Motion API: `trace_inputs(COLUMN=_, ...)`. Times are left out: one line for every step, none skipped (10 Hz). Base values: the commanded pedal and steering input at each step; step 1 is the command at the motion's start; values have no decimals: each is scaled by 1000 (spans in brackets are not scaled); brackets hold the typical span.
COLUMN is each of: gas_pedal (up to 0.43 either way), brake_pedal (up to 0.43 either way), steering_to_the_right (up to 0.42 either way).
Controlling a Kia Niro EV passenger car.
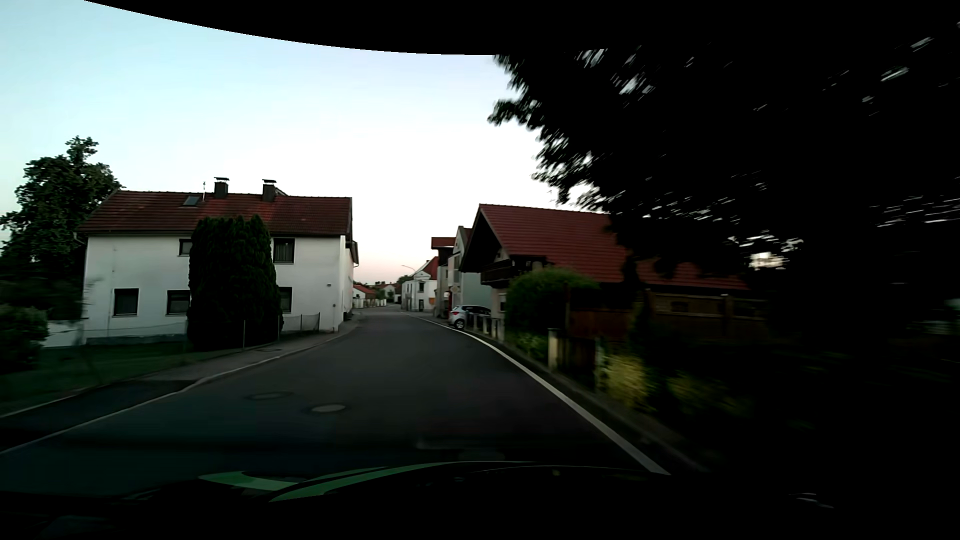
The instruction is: Follow the waypoints while adhering to traffic rules and regulations
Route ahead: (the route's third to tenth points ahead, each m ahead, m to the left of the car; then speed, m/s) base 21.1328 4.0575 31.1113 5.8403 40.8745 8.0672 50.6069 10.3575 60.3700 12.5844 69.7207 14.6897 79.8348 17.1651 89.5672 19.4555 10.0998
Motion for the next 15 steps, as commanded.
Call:
trace_inputs(gas_pedal=157, brake_pedal=0, steering_to_the_right=-75)
trace_inputs(gas_pedal=157, brake_pedal=0, steering_to_the_right=-69)
trace_inputs(gas_pedal=157, brake_pedal=0, steering_to_the_right=-64)
trace_inputs(gas_pedal=157, brake_pedal=0, steering_to_the_right=-59)
trace_inputs(gas_pedal=157, brake_pedal=0, steering_to_the_right=-53)
trace_inputs(gas_pedal=157, brake_pedal=0, steering_to_the_right=-49)
trace_inputs(gas_pedal=157, brake_pedal=0, steering_to_the_right=-47)
trace_inputs(gas_pedal=157, brake_pedal=0, steering_to_the_right=-44)
trace_inputs(gas_pedal=157, brake_pedal=0, steering_to_the_right=-41)
trace_inputs(gas_pedal=157, brake_pedal=0, steering_to_the_right=-40)
trace_inputs(gas_pedal=157, brake_pedal=0, steering_to_the_right=-38)
trace_inputs(gas_pedal=157, brake_pedal=0, steering_to_the_right=-34)
trace_inputs(gas_pedal=157, brake_pedal=0, steering_to_the_right=-31)
trace_inputs(gas_pedal=157, brake_pedal=0, steering_to_the_right=-28)
trace_inputs(gas_pedal=157, brake_pedal=0, steering_to_the_right=-22)
